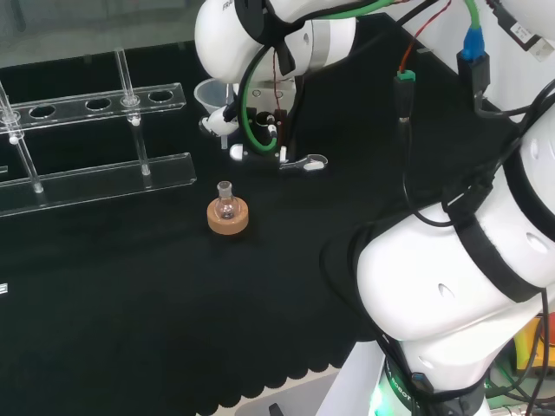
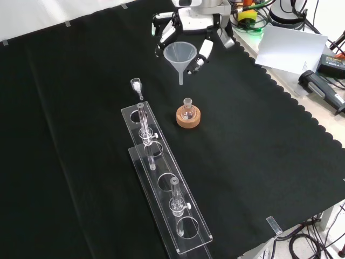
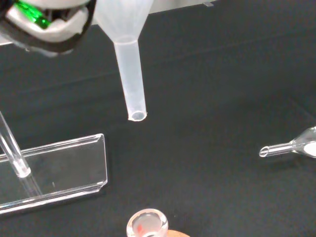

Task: Place the funnel on the round-bottom flask.

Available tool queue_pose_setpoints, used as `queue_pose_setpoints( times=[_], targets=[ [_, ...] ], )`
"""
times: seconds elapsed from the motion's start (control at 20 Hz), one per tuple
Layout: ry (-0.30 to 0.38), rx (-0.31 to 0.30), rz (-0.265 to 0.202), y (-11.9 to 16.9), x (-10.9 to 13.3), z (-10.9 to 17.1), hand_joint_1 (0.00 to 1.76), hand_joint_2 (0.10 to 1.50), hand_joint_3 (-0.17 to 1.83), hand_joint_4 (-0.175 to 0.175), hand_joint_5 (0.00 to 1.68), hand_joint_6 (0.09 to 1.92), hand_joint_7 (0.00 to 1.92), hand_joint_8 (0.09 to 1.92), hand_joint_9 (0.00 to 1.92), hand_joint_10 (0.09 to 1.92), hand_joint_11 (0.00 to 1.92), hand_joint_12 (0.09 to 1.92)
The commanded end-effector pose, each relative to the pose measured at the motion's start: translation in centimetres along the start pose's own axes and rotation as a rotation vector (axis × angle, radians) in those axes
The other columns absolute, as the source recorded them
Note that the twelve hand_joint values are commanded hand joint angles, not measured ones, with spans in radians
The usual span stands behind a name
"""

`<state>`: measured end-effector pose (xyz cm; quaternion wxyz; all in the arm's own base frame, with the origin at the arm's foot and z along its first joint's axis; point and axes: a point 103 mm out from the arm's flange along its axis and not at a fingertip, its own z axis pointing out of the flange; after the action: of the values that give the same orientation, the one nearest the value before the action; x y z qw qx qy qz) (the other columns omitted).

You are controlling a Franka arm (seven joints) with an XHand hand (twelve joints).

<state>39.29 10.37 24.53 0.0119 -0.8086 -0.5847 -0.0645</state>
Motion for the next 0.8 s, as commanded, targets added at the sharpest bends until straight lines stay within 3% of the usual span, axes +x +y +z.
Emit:
queue_pose_setpoints(
  times=[0.05,0.8],
  targets=[
    [-0.004,0.02,-0.016,-0.5,-0.1,1.1,0.86,0.6,0.7,0.08,0.94,0.51,1.15,0.58,0.91,0.33,0.0,1.35],
    [-0.052,0.021,-0.042,-1.8,0.8,3.6,0.86,0.6,0.7,0.082,0.94,0.52,1.16,0.57,0.92,0.33,0.0,1.35]
  ],
)
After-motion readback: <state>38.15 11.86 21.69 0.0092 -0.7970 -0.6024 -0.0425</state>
